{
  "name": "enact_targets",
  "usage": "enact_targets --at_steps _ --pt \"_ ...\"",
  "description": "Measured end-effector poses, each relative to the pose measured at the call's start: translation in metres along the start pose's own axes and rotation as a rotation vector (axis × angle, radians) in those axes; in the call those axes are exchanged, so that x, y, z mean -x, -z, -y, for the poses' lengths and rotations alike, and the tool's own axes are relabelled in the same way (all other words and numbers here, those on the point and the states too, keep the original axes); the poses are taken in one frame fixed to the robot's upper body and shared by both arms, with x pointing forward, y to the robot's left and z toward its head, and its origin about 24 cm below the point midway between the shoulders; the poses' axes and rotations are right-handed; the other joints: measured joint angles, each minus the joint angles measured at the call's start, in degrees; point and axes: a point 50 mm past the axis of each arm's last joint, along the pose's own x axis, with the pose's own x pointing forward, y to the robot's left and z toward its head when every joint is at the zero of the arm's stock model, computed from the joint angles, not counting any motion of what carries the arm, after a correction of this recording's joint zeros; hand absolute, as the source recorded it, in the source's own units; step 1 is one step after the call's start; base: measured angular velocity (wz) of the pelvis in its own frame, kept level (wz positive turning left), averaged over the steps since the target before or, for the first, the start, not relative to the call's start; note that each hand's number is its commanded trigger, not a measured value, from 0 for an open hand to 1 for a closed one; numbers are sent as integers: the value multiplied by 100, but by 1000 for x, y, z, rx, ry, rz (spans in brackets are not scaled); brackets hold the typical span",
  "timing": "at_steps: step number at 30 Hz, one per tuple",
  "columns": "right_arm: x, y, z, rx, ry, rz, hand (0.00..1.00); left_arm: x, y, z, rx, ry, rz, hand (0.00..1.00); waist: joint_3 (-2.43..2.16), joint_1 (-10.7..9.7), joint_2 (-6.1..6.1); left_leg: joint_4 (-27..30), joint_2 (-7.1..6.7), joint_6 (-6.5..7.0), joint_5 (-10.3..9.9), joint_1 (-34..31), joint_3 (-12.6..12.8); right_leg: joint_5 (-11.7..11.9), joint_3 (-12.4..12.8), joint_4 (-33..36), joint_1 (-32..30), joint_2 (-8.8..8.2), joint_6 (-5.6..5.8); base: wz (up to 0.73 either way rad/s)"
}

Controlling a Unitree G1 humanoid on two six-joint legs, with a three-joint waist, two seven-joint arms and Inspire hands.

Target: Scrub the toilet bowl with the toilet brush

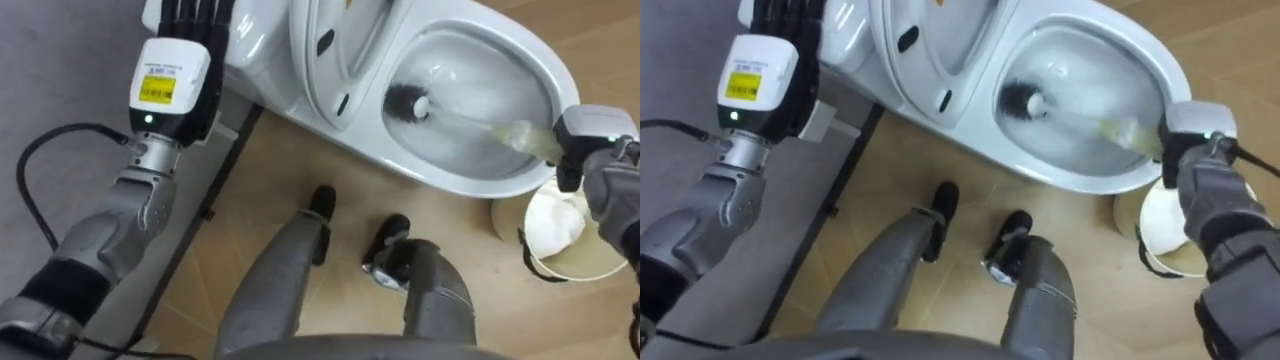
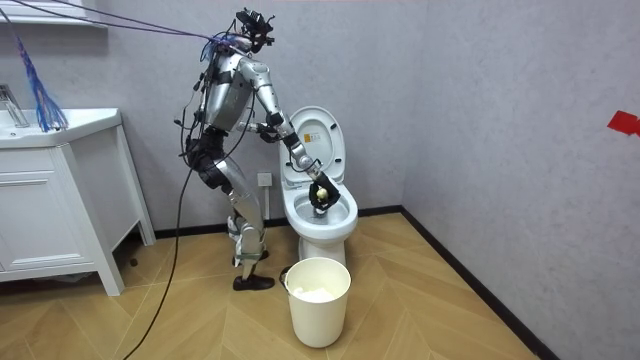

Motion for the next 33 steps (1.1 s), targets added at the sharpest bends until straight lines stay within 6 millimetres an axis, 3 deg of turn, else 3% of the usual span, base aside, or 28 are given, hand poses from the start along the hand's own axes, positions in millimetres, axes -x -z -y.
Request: enact_targets --at_steps 1,3,6,12,18,20,21,23,25,27,28,33 --pt "-2 -3 6 -43 11 -5 100 -3 2 -5 -10 -29 8 0 55 11 -97 7 3 -12 18 -63 -3 -3 3 23 -75 5 -13 0" --pt "-5 -7 19 -70 42 -6 100 -7 1 -13 -14 -74 16 0 73 -53 -138 6 -1 -9 85 -218 -37 13 -35 26 -207 2 9 7" --pt "-9 -10 32 -78 72 -7 100 -12 1 -17 -16 -102 15 0 76 -105 -143 14 -32 -16 185 -376 -43 59 -55 103 -385 -45 -6 5" --pt "-9 -6 37 -88 82 -17 100 -15 4 -20 -29 -112 6 0 74 -247 -144 11 -114 -24 290 -476 -60 47 -85 256 -535 -166 -17 7" --pt "-9 -11 35 17 74 18 100 -15 3 -19 -28 -102 2 0 45 -176 -82 111 -117 -17 282 -540 -51 70 -152 281 -563 -177 -54 -4" --pt "-8 -11 31 110 69 34 100 -17 1 -17 -24 -91 12 0 40 -97 -6 211 -112 -14 243 -558 -66 66 -183 290 -536 -166 -60 0" --pt "-7 -10 28 194 67 47 100 -17 -2 -15 -17 -84 18 0 32 -49 132 311 -101 -5 179 -595 -120 57 -235 291 -493 -142 -53 0" --pt "-5 -9 20 301 56 55 100 -15 -7 -11 -13 -69 32 0 8 66 255 389 -108 -4 124 -614 -140 45 -219 306 -496 -135 -37 -3" --pt "-3 -2 17 359 62 29 100 -13 -9 -5 -9 -50 36 0 -69 91 487 407 -145 16 111 -647 -172 15 -247 309 -496 -160 -21 6" --pt "-1 2 13 375 65 19 100 -11 -10 -3 -3 -42 33 0 -116 113 594 407 -147 29 100 -634 -167 29 -231 298 -484 -154 15 -3" --pt "1 2 8 383 60 22 100 -7 -9 1 -5 -25 26 0 -136 122 629 412 -112 30 80 -605 -135 35 -220 276 -456 -132 9 -8" --pt "11 5 -14 408 69 52 100 -2 -10 8 61 -25 -25 0 -147 48 674 365 -92 -14 47 -507 -135 -42 -215 274 -384 -105 -13 -1"
